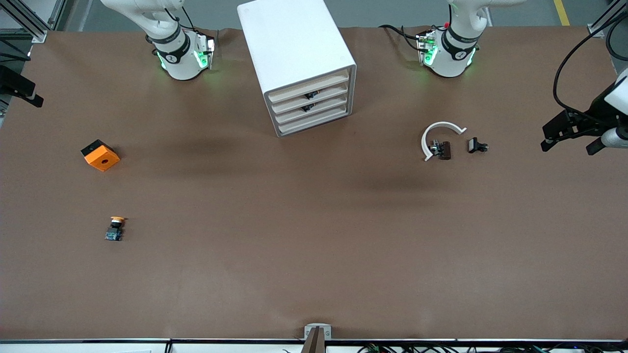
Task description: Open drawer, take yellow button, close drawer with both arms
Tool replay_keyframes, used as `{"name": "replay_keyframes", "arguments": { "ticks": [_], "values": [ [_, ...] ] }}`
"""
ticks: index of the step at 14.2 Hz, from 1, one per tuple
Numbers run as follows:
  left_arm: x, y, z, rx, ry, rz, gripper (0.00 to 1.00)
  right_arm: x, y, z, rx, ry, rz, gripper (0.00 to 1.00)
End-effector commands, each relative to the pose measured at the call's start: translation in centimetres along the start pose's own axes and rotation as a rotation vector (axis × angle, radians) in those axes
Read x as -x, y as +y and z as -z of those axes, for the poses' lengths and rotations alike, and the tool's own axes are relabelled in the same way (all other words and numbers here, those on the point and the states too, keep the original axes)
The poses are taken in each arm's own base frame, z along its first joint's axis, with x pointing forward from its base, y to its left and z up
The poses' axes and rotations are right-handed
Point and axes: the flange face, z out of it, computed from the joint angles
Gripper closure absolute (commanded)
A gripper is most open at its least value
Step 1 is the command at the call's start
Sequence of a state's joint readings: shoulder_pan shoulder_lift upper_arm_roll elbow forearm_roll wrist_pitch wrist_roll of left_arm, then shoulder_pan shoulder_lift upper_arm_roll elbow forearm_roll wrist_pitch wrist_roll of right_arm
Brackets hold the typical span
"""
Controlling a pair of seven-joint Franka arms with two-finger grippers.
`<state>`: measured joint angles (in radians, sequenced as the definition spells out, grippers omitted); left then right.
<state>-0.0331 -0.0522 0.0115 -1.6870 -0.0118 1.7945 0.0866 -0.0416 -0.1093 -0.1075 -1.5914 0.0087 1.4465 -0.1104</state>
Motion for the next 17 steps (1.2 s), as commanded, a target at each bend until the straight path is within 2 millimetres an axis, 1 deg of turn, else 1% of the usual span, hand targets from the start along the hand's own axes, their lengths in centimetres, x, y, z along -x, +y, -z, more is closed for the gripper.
{"name": "replay_keyframes", "arguments": {
  "ticks": [1,3,4,6,9,11,13,17],
  "values": [
    [0.3,0.2,3.0,-0.034,-0.009,0.021,0.0,0.9,0.2,0.3,0.011,0.013,0.01,0.0],
    [0.1,0.0,4.2,-0.035,0.014,0.026,0.0,0.9,0.2,0.3,0.01,0.01,0.01,0.0],
    [0.1,0.1,4.1,-0.034,0.013,0.026,0.0,0.9,0.2,0.3,0.01,0.01,0.01,0.0],
    [0.0,0.1,3.3,-0.033,-0.002,0.041,0.0,0.9,0.2,0.3,0.01,0.01,0.01,0.0],
    [-0.1,0.5,3.2,-0.029,-0.007,0.113,0.0,0.9,0.2,0.2,0.009,0.008,0.01,0.0],
    [-0.2,0.7,3.0,-0.029,-0.008,0.123,0.0,0.9,0.2,0.1,0.009,0.007,0.01,0.0],
    [-0.2,0.3,3.1,-0.011,-0.005,0.133,0.0,0.9,0.2,0.1,0.009,0.007,0.01,0.0],
    [-0.3,1.0,3.5,0.018,0.003,0.125,0.0,0.9,0.2,0.1,0.008,0.004,0.01,0.0]
  ]
}}
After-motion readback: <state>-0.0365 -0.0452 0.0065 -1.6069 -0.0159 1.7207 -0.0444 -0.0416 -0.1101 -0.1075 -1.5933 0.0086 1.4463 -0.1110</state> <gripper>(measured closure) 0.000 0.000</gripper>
